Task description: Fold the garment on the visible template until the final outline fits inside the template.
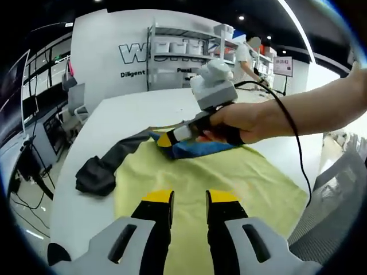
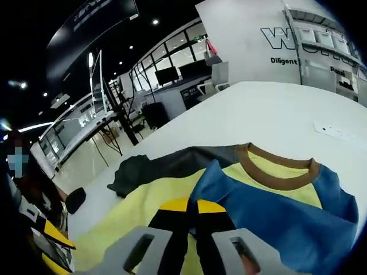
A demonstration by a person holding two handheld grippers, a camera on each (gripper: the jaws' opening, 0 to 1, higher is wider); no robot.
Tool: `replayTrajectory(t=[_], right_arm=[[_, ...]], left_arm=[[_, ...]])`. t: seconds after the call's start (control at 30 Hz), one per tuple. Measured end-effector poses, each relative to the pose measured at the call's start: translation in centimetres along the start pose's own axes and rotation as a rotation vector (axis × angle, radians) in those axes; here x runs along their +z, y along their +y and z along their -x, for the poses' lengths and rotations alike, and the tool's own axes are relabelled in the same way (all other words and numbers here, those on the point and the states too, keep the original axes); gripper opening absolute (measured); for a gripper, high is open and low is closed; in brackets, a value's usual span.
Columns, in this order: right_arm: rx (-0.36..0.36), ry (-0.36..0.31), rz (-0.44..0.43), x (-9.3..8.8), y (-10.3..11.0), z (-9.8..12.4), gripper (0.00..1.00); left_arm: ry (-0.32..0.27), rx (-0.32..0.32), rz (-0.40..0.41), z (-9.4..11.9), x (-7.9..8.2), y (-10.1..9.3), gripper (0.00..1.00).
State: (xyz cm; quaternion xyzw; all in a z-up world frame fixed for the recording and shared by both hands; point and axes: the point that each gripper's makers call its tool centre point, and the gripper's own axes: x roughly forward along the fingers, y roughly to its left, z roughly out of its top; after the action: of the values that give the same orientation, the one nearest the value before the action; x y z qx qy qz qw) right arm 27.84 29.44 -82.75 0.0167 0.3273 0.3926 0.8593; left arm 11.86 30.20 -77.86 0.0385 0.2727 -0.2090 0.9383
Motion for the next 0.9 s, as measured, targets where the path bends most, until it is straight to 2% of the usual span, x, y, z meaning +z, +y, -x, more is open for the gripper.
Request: replayTrajectory(t=[0.33,0.43,0.57,0.6,0.8,0.9], right_arm=[[0.017,0.066,0.003,-1.2,-0.1,-1.0,0.0],[0.046,0.083,0.012,-1.5,0.2,-1.1,0.02],[0.092,0.047,0.004,-0.8,0.8,0.0,0.21],[0.096,0.039,0.005,-0.6,0.8,0.3,0.23],[0.098,-0.035,0.04,1.5,0.1,2.0,0.31],[0.044,-0.034,0.089,2.3,-1.2,2.9,0.3]], left_arm=[[0.007,0.012,0.005,-0.4,0.3,0.6,0.2],[0.014,0.009,0.003,-0.6,0.2,0.6,0.2],[0.024,0.01,0.009,-1.0,0.1,0.7,0.2],[0.024,0.008,0.012,-1.1,0.1,0.7,0.2],[0.027,0.003,0.019,-1.9,0.6,0.7,0.2],[0.028,0.005,0.019,-2.1,0.7,0.8,0.2]])
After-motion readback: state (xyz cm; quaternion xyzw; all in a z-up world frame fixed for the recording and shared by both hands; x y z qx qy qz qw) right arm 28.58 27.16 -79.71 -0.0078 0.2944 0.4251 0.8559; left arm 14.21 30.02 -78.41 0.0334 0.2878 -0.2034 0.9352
